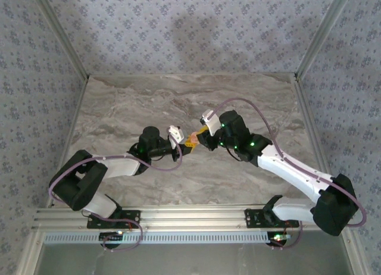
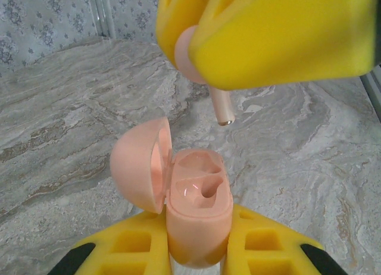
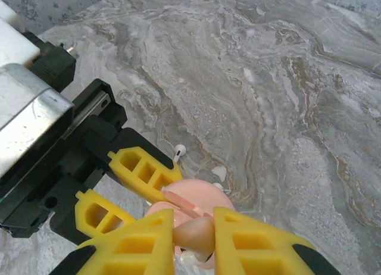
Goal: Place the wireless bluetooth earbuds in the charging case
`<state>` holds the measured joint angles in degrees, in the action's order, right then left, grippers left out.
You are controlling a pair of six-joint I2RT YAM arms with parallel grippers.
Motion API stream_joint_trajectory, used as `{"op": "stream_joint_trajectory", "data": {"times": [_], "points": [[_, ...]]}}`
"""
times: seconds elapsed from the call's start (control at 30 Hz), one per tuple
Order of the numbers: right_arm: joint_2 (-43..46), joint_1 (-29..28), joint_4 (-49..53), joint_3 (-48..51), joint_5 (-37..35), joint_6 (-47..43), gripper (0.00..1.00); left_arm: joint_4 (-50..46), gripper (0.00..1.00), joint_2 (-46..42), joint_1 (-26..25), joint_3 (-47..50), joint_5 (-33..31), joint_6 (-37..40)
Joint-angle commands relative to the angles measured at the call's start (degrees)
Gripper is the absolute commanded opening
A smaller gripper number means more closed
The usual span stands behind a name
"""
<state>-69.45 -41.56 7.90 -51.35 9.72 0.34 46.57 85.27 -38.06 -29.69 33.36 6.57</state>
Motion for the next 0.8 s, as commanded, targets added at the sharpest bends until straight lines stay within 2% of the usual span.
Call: {"op": "stream_joint_trajectory", "data": {"times": [0.0,0.5,0.77], "points": [[-0.99,-0.36,-2.08,-0.2,1.07,-1.04,0.2,2.56,0.19,-1.75,-0.59,-0.02,0.39,0.56],[-2.71,-0.88,-2.35,-0.93,3.37,-1.21,0.2,2.61,0.19,-3.3,-0.59,0.16,-0.49,-0.12],[-1.62,-1.33,-2.63,-0.91,1.99,-1.47,0.2,2.47,0.19,-3.28,-0.6,0.16,-0.84,-0.24]]}}
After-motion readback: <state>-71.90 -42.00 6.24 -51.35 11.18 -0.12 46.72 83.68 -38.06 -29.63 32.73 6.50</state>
